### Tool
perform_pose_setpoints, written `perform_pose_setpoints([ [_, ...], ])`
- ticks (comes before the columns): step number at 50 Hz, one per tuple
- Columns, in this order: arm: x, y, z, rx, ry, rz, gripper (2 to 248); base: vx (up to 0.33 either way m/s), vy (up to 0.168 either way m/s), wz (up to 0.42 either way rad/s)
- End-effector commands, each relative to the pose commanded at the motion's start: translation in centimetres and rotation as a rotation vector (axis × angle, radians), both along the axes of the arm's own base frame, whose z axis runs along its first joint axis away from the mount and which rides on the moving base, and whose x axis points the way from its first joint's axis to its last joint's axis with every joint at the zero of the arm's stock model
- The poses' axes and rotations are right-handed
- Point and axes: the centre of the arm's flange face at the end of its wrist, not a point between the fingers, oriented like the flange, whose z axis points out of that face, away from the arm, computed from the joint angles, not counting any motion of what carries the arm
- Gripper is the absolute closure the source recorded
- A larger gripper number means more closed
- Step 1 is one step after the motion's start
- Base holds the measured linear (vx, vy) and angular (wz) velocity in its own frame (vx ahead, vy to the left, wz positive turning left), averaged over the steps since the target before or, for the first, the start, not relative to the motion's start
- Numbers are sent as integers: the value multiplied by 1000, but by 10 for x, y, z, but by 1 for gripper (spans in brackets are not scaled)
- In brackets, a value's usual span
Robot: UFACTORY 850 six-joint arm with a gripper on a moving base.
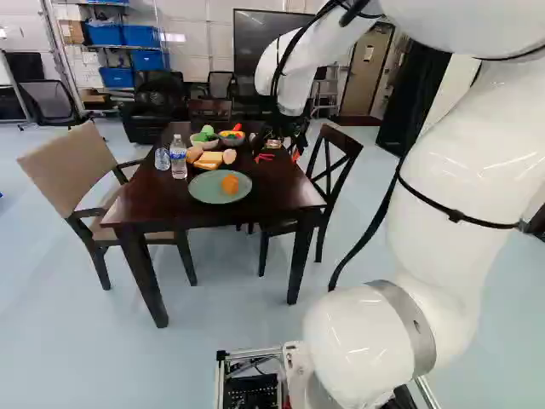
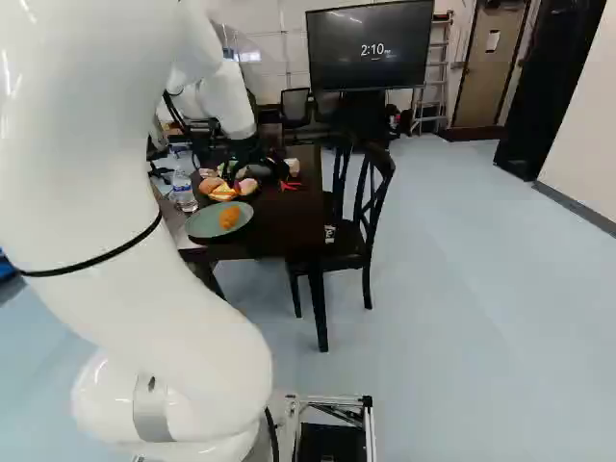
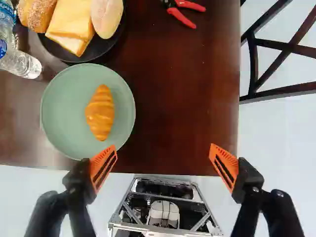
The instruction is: Move the croissant to the empty plate
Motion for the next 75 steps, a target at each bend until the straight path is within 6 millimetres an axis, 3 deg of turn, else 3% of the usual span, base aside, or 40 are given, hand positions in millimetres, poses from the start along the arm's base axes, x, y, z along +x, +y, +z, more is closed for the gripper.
perform_pose_setpoints([
  [48, -15, -89, 0, 0, 3, -178, 3, 0, 0, 0],
  [75, -18, -90, -4, 0, -12, -182, 3, 0, 0, 0],
])
